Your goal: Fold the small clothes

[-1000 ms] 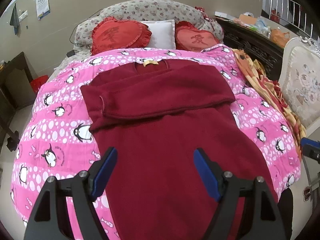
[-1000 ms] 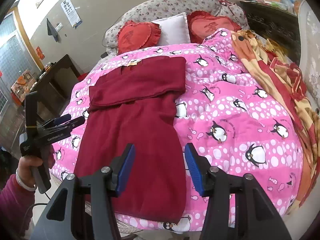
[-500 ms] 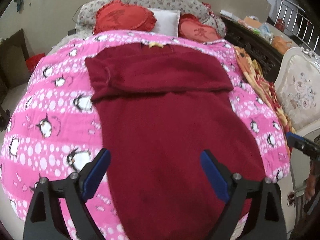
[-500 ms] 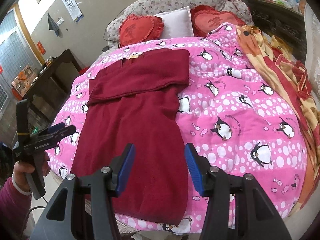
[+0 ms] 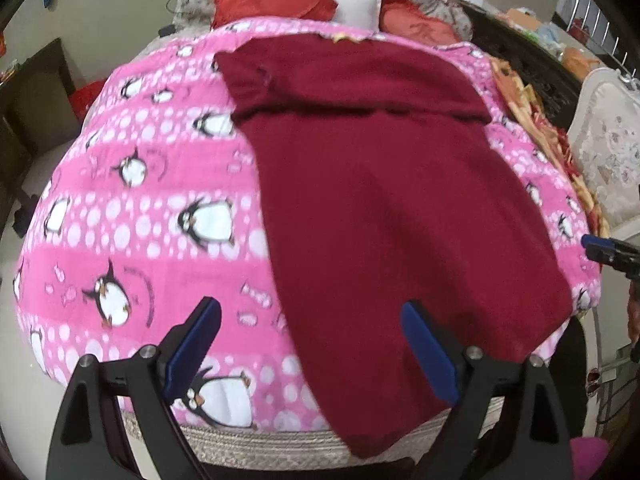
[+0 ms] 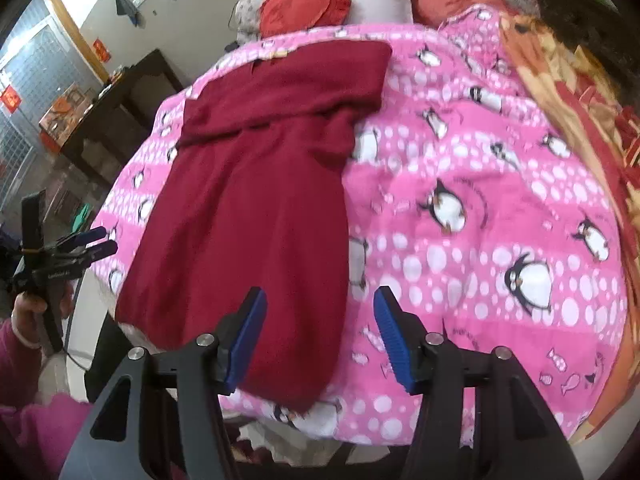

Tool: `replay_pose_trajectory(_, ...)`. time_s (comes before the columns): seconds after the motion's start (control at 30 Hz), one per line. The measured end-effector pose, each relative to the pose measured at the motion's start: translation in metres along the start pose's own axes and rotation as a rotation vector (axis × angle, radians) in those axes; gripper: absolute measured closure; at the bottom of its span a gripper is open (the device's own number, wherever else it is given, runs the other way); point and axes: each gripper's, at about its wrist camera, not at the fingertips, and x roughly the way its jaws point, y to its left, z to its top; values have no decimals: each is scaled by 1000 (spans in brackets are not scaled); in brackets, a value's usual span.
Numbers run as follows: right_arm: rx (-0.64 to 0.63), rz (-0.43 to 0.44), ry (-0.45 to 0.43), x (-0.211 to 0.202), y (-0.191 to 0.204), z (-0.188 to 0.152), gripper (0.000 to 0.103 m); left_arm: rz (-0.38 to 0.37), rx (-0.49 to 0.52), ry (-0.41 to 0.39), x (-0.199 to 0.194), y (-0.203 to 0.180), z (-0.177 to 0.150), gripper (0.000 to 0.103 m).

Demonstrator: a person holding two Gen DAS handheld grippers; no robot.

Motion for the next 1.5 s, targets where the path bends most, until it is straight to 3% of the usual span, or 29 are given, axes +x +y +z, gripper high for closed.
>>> replay_pose_trajectory(0.2,17,96,63,20,-4,-15,67,-10,-73,45,14,10,-10,9)
replay_pose_trajectory(0.43,39,143,107,47,-6,-22,66,51,-43,86,29,1,-17,9)
replay_pose_trajectory(1.23,15,181,163,69,1,-20,64,38,-31,145,46,-15,-27,10)
replay_pose_trajectory(1.3,22,189,157,70,1,-19,64,11,-19,140,44,-17,-27,18)
replay_pose_trajectory(1.33,14,192,151,69,2,-19,68,-2,-11,131,45,-22,-29,30)
replay_pose_trajectory(1.37,-9,199,145,68,6,-19,73,-23,6,126,43,-26,-28,49)
replay_pose_trajectory(1.4,-28,201,145,67,8,-18,85,-40,16,129,42,-28,-28,57)
replay_pose_trajectory(1.5,-60,214,131,64,12,-13,103,-42,47,129,40,-34,-25,77)
